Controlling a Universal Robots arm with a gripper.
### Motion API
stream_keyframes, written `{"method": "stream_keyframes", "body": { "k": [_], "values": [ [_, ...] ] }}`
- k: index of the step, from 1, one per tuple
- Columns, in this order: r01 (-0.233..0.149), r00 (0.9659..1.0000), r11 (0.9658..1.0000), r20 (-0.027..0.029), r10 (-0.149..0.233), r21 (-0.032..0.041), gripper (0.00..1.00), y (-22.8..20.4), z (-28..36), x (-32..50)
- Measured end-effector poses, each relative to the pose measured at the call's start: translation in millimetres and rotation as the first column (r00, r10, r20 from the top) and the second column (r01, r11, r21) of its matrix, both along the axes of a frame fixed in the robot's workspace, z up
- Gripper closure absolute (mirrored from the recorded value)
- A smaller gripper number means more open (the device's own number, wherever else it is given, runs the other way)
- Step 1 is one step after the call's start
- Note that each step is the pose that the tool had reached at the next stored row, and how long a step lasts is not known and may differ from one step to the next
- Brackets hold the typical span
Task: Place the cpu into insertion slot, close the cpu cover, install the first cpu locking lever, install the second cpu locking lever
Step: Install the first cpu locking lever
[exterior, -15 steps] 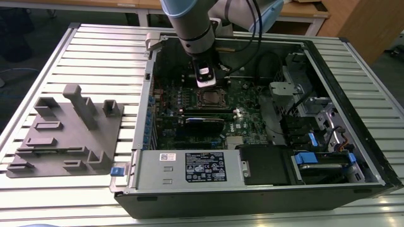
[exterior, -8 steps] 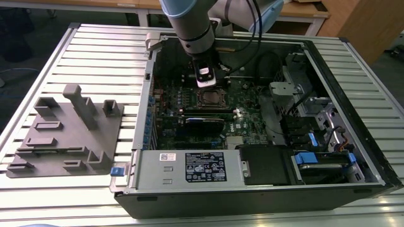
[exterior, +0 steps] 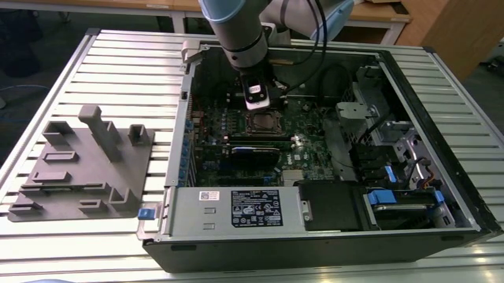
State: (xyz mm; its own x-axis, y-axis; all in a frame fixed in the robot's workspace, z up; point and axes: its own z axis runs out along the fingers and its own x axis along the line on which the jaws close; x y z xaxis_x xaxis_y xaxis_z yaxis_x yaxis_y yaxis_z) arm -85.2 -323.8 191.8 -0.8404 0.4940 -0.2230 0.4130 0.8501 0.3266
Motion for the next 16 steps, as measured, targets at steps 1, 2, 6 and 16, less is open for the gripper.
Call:
{"method": "stream_keyframes", "body": {
  "k": [1,2,6,16],
  "values": [
    [0.0,1.0,1.0,0.0,0.0,-0.0001,0.89,-1.0,0.0,0.0],
    [0.0,1.0,1.0,-0.0001,0.0,-0.0002,0.89,-2.2,0.0,0.0],
    [0.0,1.0,1.0,-0.0001,0.0,-0.0004,0.89,-5.0,0.0,0.0],
    [0.0,1.0,1.0,0.0007,0.0,0.0029,0.89,-3.2,3.9,0.0]
  ]
}}
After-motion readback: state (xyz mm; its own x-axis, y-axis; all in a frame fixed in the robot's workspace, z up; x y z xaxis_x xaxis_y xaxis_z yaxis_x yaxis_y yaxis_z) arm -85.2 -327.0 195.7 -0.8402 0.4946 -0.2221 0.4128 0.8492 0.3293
